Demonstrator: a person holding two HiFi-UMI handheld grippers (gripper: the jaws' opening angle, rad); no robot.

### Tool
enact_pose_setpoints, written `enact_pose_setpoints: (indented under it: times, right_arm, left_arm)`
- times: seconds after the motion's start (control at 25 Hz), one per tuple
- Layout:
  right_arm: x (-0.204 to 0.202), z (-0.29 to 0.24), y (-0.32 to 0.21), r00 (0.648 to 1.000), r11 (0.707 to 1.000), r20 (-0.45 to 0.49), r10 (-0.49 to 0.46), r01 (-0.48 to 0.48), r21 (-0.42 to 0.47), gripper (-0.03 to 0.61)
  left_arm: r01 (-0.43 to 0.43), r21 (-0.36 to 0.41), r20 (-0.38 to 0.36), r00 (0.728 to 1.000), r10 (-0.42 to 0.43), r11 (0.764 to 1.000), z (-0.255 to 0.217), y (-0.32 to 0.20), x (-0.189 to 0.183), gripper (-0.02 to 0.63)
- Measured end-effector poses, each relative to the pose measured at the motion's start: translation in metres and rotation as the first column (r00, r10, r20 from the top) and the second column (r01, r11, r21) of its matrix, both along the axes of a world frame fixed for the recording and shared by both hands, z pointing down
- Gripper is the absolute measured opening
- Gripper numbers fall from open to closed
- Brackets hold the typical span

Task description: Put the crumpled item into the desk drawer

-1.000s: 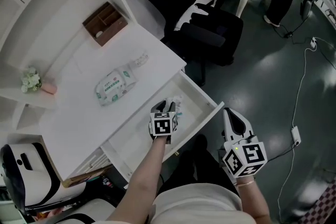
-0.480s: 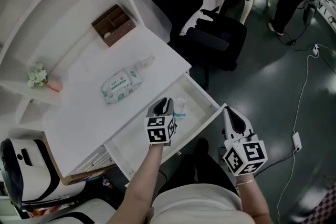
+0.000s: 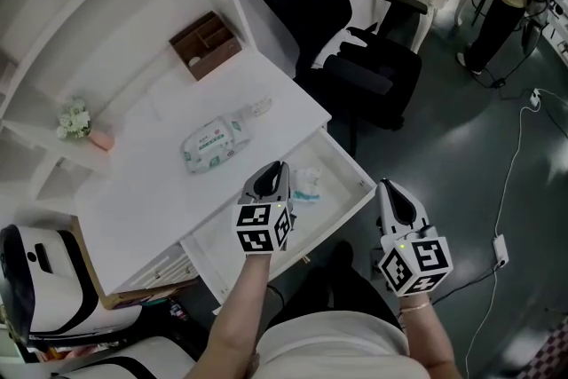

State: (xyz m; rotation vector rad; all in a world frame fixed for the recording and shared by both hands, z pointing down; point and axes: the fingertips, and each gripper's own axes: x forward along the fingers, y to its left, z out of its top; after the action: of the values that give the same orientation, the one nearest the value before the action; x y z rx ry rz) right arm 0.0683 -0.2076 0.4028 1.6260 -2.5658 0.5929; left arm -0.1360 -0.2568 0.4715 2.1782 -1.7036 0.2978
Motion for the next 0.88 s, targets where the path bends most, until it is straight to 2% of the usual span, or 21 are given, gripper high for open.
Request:
enact_pose_setpoints:
  times: [0.52, 0.88]
  right_arm:
    - [-0.014, -0.018, 0.008, 1.000, 0.999, -0.004, -0.026, 0.026, 0.046, 0.002]
    - [-0.021, -0.024, 0.013, 0.999, 0.998, -0.003, -0.037, 0.037, 0.057, 0.002]
  left_arm:
    - [0.031, 0.121, -0.013, 0.999, -0.030, 0.992, -0.054, 0.027, -0.024, -0.003]
    - [0.030, 0.165, -0.011, 1.000, -0.029, 0.986, -0.072, 0.045, -0.033, -0.005]
